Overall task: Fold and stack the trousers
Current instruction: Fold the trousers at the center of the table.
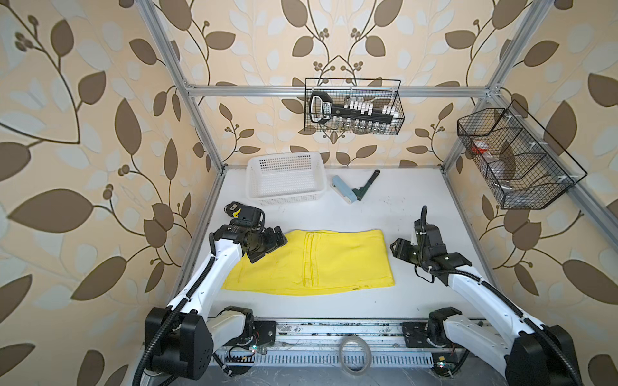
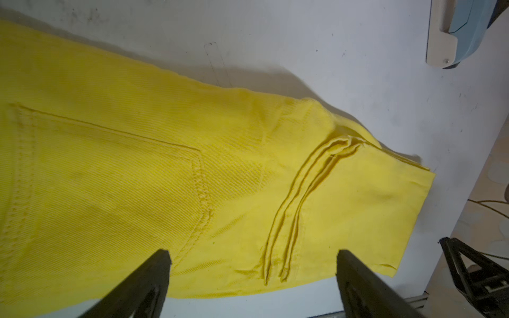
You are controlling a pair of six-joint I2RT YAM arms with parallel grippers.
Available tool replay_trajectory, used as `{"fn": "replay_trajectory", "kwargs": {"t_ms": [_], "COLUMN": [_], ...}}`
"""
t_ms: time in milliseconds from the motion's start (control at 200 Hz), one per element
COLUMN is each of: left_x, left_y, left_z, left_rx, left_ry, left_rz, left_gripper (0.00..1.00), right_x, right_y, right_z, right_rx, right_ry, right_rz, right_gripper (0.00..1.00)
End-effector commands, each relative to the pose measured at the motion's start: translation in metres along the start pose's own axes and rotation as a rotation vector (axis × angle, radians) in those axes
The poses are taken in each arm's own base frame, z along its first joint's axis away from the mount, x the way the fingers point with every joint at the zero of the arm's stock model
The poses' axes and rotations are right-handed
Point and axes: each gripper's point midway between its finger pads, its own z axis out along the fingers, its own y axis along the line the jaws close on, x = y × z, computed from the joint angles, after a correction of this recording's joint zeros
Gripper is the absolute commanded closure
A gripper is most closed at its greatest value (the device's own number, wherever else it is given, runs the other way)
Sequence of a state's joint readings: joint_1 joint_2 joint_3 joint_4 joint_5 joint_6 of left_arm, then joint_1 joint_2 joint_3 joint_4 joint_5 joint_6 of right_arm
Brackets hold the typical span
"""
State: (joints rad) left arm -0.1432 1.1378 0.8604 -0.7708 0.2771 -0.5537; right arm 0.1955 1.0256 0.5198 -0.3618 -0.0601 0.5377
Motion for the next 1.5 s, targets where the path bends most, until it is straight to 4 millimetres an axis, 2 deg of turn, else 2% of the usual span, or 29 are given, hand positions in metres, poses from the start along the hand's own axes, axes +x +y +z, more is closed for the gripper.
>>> {"fn": "replay_trajectory", "kwargs": {"t_ms": [0, 170, 370, 545, 680, 735, 845, 1000, 1189, 1369, 1494], "left_x": [0.000, 0.001, -0.001, -0.002, -0.002, -0.001, -0.004, -0.011, -0.014, -0.010, -0.001], "left_y": [-0.013, -0.014, -0.015, -0.014, -0.012, -0.011, -0.010, -0.009, -0.004, 0.002, 0.011], "left_z": [-0.003, 0.002, 0.002, 0.001, 0.001, 0.000, -0.005, -0.013, -0.011, -0.005, -0.001], "left_rx": [0.035, 0.029, 0.019, 0.009, -0.002, -0.006, -0.024, -0.056, -0.088, -0.103, -0.124], "left_ry": [-0.011, -0.003, -0.004, -0.004, -0.003, -0.004, -0.018, -0.044, -0.049, -0.035, -0.013], "left_rz": [0.012, 0.008, 0.014, 0.025, 0.029, 0.030, 0.043, 0.070, 0.072, 0.054, 0.033], "left_gripper": [0.05, 0.05, 0.05, 0.05, 0.05, 0.05, 0.05, 0.05, 0.05, 0.05, 0.07], "right_x": [0.022, 0.036, 0.048, 0.060, 0.062, 0.054, 0.027, -0.014, -0.048, -0.080, -0.102], "right_y": [0.010, 0.011, 0.006, 0.016, 0.014, 0.015, 0.010, -0.029, -0.064, -0.075, -0.067], "right_z": [0.012, 0.032, 0.047, 0.052, 0.053, 0.048, 0.030, -0.002, -0.032, -0.061, -0.083], "right_rx": [-0.096, -0.117, -0.081, -0.109, -0.087, -0.075, -0.006, 0.152, 0.261, 0.325, 0.323], "right_ry": [0.117, 0.186, 0.221, 0.238, 0.236, 0.207, 0.123, 0.011, -0.077, -0.157, -0.242], "right_rz": [-0.076, -0.073, -0.099, -0.117, -0.123, -0.127, -0.157, -0.084, 0.000, 0.022, 0.032], "right_gripper": [0.34, 0.39, 0.54, 0.68, 0.90, 0.96, 1.00, 1.00, 1.00, 1.00, 1.00]}}
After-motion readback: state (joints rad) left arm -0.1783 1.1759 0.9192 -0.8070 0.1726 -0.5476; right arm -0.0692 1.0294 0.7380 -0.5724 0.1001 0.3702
